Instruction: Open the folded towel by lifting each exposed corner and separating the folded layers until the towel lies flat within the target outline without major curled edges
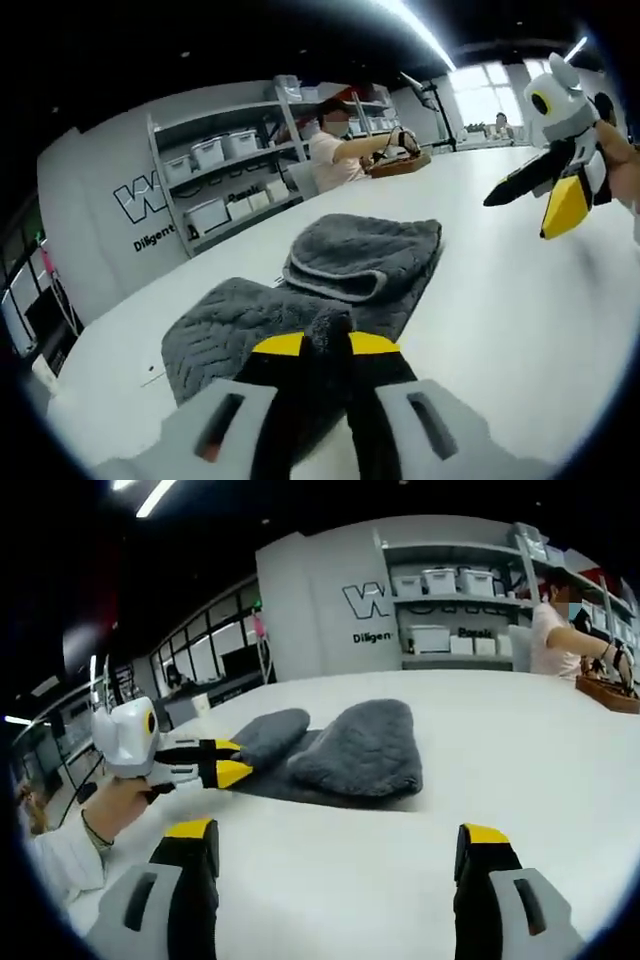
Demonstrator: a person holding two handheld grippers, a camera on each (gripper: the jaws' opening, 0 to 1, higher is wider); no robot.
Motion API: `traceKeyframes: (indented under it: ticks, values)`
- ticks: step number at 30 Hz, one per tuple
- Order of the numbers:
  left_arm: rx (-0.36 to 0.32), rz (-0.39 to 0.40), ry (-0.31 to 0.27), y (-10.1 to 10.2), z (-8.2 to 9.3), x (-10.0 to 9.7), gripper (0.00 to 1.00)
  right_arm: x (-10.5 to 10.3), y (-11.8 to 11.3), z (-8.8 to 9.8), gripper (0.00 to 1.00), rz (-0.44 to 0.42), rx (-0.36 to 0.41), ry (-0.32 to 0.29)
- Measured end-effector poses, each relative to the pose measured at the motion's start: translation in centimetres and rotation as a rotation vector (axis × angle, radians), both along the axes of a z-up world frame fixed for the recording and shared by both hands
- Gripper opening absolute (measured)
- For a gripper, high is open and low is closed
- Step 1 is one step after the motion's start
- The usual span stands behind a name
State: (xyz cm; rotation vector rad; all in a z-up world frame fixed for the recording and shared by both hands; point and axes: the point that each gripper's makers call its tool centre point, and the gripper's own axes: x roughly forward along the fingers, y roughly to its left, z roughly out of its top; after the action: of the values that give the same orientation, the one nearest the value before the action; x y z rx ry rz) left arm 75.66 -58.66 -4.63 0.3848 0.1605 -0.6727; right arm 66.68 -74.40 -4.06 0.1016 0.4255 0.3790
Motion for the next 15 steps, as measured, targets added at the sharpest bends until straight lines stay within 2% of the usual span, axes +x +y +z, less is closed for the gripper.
traceKeyframes:
  ticks: [9, 15]
  values:
    - [-0.081, 0.007, 0.024, 0.5, 0.5, 0.1, 0.05, 0.0, 0.3, -0.2, 0.98, 0.013, -0.006, 0.008]
    - [-0.089, 0.031, -0.009, 1.0, 1.7, 0.0, 0.05, -0.1, 0.2, -0.3, 0.98, 0.011, -0.004, 0.011]
